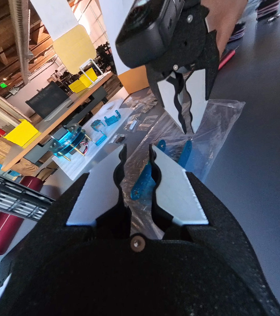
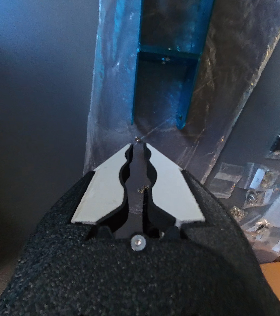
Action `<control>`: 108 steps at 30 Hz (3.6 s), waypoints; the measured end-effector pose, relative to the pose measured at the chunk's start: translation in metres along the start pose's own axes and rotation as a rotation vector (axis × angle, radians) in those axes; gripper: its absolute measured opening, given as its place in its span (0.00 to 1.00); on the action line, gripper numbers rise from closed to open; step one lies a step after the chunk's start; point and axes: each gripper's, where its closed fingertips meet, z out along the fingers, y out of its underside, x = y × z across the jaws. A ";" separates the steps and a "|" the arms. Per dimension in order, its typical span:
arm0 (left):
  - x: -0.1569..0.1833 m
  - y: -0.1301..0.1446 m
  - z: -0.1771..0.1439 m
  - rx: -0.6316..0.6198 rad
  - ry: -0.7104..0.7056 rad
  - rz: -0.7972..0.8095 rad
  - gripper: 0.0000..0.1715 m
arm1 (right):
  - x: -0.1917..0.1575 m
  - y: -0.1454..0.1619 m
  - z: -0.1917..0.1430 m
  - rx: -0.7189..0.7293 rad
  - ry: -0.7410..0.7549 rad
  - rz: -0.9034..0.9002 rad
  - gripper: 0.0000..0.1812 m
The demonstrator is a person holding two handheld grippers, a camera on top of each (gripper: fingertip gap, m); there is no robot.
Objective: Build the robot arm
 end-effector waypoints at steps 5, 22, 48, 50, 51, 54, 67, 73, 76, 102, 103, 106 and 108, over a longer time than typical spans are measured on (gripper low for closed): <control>-0.005 -0.006 -0.010 0.058 0.011 -0.053 0.15 | 0.003 0.000 0.010 -0.010 -0.013 -0.038 0.07; 0.006 -0.018 -0.012 0.102 0.202 -0.392 0.15 | 0.019 -0.049 -0.039 0.477 0.175 -0.079 0.01; -0.021 -0.081 -0.058 0.567 0.601 -1.010 0.05 | -0.005 -0.157 -0.152 1.094 1.090 -0.467 0.00; -0.019 -0.080 -0.056 0.552 0.596 -0.999 0.05 | -0.006 -0.157 -0.153 1.106 1.090 -0.466 0.00; -0.017 -0.079 -0.056 0.548 0.595 -0.994 0.05 | -0.008 -0.158 -0.153 1.110 1.082 -0.469 0.00; -0.016 -0.080 -0.056 0.544 0.599 -0.989 0.05 | -0.009 -0.159 -0.154 1.107 1.076 -0.474 0.00; -0.004 -0.083 -0.066 0.543 0.661 -0.891 0.02 | -0.022 -0.161 -0.156 1.199 0.849 -0.415 0.04; -0.008 -0.079 -0.065 0.518 0.628 -0.857 0.02 | -0.021 -0.152 -0.157 1.205 0.794 -0.390 0.09; -0.017 -0.067 -0.055 0.430 0.514 -0.767 0.02 | -0.016 -0.143 -0.151 1.180 0.754 -0.364 0.08; 0.034 0.073 0.031 -0.354 0.600 0.114 0.02 | 0.030 -0.079 0.009 0.682 0.133 -0.096 0.00; 0.034 0.073 0.031 -0.353 0.602 0.116 0.02 | 0.029 -0.079 0.009 0.678 0.131 -0.104 0.00; 0.032 0.074 0.031 -0.354 0.601 0.127 0.02 | 0.025 -0.076 0.004 0.671 0.148 -0.182 0.06; 0.032 0.072 0.031 -0.344 0.603 0.118 0.02 | 0.035 -0.077 -0.008 0.689 0.190 -0.196 0.11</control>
